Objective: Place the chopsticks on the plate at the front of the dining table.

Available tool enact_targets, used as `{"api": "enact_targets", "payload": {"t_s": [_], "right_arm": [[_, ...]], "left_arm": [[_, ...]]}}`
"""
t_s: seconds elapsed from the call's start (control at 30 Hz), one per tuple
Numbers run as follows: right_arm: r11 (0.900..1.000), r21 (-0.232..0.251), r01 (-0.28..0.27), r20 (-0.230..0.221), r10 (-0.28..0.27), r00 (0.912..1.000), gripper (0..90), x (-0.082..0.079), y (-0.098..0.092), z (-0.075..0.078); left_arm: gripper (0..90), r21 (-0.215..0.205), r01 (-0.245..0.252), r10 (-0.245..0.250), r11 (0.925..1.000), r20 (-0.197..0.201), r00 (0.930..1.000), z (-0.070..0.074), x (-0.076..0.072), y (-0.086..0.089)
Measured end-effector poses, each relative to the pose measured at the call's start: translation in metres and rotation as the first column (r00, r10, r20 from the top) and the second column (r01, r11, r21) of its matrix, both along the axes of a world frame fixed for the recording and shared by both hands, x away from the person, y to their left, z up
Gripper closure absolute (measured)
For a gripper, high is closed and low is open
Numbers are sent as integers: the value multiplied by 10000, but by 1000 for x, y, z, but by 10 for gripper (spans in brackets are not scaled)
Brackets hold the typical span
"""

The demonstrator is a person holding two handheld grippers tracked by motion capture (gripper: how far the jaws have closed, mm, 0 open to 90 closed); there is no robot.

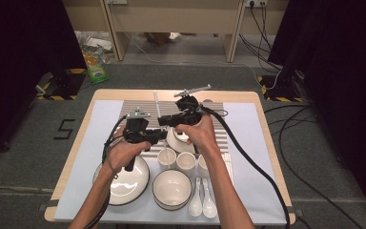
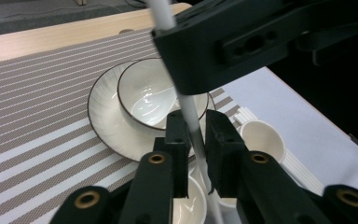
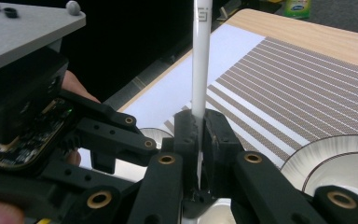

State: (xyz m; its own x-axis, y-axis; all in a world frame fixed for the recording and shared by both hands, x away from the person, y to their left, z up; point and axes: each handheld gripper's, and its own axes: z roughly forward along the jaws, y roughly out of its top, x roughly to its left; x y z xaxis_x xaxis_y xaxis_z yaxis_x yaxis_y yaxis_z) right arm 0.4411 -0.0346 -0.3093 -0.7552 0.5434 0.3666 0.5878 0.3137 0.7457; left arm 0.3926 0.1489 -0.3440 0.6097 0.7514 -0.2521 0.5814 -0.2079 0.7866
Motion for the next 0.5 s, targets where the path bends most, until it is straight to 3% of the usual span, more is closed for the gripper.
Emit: {"api": "enact_targets", "payload": {"t_s": [0.17,0.23,0.37,0.5], "right_arm": [[9996,223,-148,-106,150,9998,843,-2,0,1],[9994,290,-161,-163,166,9997,843,-2,1,0],[9995,309,-101,-178,107,9998,840,-1,2,-1],[9997,247,86,-192,-81,9998,775,-1,-1,1]], "left_arm": [[847,337,-75,85,9994,-294,9995,5,0,7],[848,625,-122,140,9980,-300,9995,6,0,6],[849,783,-71,99,9969,-360,9993,8,3,6],[850,931,-89,125,9956,-386,9992,9,7,7]]}}
